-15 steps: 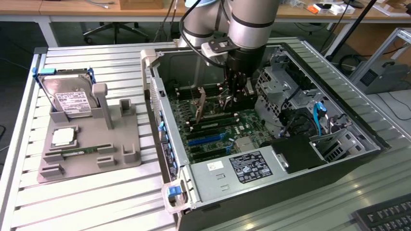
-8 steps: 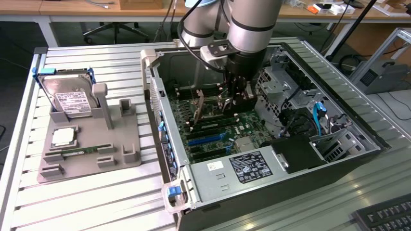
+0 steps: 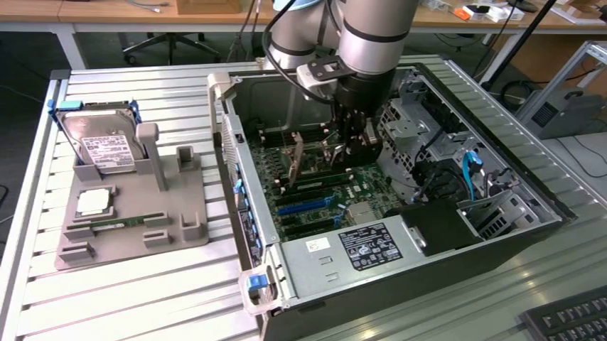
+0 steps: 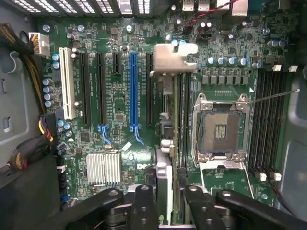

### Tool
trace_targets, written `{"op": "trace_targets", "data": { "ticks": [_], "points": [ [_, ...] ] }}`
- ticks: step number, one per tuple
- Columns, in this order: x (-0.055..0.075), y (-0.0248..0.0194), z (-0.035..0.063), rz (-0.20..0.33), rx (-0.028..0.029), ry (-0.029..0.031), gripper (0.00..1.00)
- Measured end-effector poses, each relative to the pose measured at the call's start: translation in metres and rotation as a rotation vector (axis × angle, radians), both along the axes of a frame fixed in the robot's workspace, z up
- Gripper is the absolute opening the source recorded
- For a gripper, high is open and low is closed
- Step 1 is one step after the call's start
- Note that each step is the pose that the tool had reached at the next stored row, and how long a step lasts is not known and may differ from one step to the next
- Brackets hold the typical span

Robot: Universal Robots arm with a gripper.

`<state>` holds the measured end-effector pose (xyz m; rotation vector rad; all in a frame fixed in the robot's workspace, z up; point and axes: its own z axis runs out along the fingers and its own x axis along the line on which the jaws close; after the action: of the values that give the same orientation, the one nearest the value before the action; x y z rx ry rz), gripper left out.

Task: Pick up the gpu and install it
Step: 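Insert the gpu into the slot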

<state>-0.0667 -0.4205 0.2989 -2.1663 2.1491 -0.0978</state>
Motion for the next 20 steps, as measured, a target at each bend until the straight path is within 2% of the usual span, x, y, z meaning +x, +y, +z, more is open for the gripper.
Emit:
{"op": "trace_targets", "data": {
  "ticks": [6,9,14,20],
  "points": [
    [-0.002,-0.0035,0.0001,0.000,0.0006,0.0001,0.27],
    [-0.008,-0.0063,0.0000,0.000,0.0007,0.0000,0.27],
    [-0.016,-0.0081,-0.0006,0.000,0.0006,0.0001,0.27],
    [-0.021,-0.0122,-0.0029,0.000,0.0006,0.0001,0.27]
  ]
}}
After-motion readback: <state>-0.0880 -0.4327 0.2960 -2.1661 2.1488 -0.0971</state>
